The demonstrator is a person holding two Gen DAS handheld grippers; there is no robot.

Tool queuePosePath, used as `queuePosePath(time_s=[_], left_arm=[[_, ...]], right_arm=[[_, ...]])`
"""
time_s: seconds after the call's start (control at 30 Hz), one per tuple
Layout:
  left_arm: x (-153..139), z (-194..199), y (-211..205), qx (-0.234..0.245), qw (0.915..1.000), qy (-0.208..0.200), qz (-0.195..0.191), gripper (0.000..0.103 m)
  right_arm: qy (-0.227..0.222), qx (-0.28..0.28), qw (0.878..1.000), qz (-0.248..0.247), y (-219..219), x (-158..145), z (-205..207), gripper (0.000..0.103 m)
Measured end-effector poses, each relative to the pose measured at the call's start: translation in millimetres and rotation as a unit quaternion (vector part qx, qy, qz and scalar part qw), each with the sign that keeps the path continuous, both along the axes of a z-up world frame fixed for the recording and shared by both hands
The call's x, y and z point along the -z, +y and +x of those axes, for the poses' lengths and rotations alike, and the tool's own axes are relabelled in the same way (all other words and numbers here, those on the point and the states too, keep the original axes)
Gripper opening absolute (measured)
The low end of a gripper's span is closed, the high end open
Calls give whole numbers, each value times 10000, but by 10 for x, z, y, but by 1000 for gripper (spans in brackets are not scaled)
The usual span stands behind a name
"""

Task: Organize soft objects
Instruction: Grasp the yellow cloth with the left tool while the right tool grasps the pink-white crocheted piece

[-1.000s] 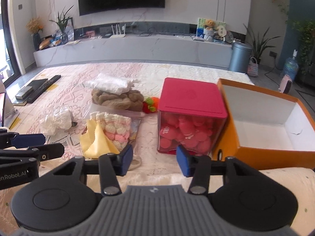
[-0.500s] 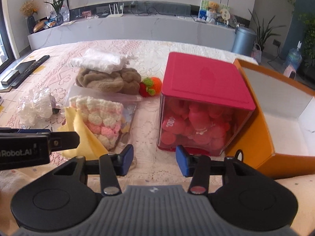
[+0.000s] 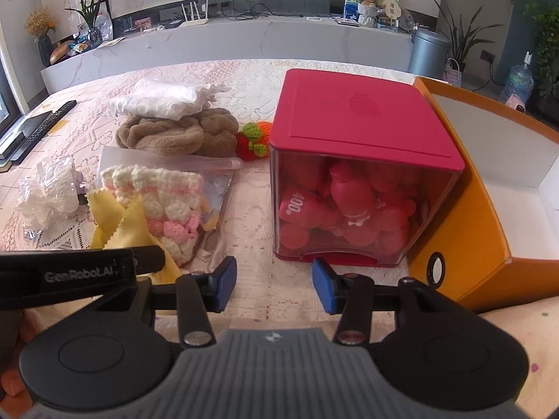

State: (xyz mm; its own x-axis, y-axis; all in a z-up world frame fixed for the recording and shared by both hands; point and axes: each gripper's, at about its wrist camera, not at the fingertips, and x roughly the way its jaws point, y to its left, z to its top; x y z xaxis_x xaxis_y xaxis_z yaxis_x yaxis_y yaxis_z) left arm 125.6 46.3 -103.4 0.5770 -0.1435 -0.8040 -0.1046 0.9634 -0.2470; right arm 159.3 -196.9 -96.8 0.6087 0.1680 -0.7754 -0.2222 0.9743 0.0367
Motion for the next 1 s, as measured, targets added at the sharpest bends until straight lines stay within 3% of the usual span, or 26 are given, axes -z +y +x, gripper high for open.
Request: queuePosePath(time_s=[0.07,0.23,0.4,0.53,0.73,0.9,1.0], left_arm=[[-8,-16,43,-11,10000,1,-63,8],[-187,-181,164,-223,9994,-273,54,6],[-344,-279,372,-506,9977,-337,314,6],[-312,-285,473,-675,9965,-336,350,6],[-246,-289,482,-684,9957,-422,459,6],[-211,-282,508,-675,9961,-409,403,6],[-206,-281,502,-637,9962,-425,416,6]], right_arm=[[-32,-52,10000,18,15,-8,-14,49],[-92,-238,9995,188,60,-49,-48,50],[-101,-629,9971,415,212,-85,-75,57],[-103,-846,9951,506,407,-92,11,81],[146,-857,9950,500,635,11,269,91],[272,-748,9943,709,687,70,380,88],[181,-805,9943,679,718,52,329,75]])
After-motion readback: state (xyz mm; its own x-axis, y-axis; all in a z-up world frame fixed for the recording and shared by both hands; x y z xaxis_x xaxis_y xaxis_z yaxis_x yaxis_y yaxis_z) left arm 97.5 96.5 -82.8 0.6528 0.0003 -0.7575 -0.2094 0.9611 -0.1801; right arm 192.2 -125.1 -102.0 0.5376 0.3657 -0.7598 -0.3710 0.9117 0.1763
